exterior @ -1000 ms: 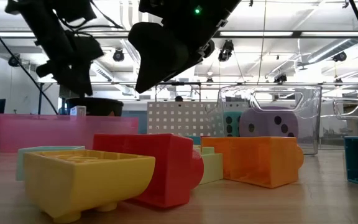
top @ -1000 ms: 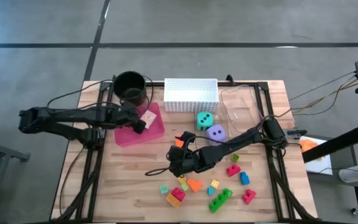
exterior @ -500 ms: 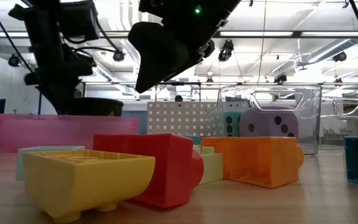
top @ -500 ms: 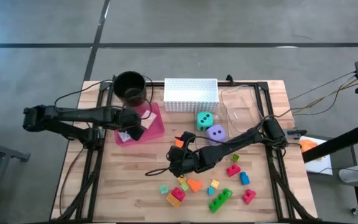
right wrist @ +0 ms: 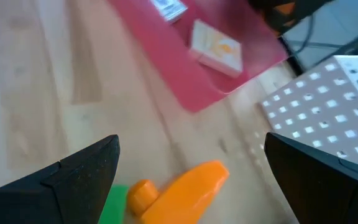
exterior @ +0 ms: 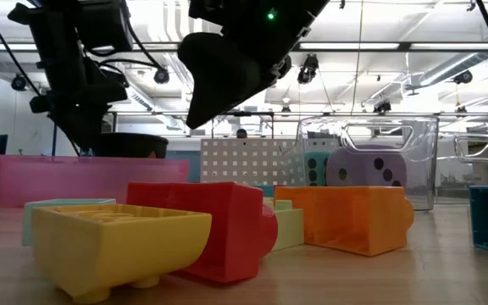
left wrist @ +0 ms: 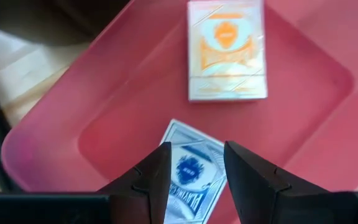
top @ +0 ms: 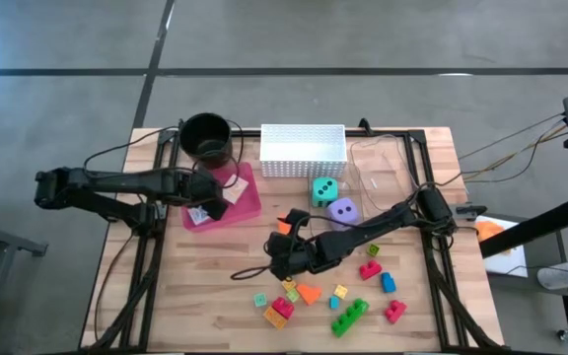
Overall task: Pick & Place Toys
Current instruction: Put the top large green game piece into the white bin
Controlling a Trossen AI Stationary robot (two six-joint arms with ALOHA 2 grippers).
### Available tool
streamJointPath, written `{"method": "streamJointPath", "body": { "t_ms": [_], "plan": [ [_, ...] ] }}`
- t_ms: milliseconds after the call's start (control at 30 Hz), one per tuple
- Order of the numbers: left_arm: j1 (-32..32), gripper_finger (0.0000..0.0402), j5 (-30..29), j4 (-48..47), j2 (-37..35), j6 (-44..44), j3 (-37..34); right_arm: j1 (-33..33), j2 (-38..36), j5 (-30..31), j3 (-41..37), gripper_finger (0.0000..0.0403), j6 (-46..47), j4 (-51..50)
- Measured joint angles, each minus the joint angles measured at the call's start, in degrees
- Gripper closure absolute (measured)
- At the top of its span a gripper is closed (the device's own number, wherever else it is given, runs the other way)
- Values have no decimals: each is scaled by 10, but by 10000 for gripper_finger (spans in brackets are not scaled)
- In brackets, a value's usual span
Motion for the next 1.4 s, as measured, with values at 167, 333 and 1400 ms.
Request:
{"method": "streamJointPath", "body": {
  "t_ms": [167, 333, 1400],
  "plan": [
    [-5, 253, 2, 39, 0, 44, 1, 0, -22, -88, 0, 3, -7, -29],
    [-24, 253, 2, 85, 0, 97, 9, 1, -76, -142, 0, 3, 34, -91],
    [-203, 253, 36, 439, 165, 373, 19, 135, -454, -203, -447, 3, 94, 157]
  ]
}}
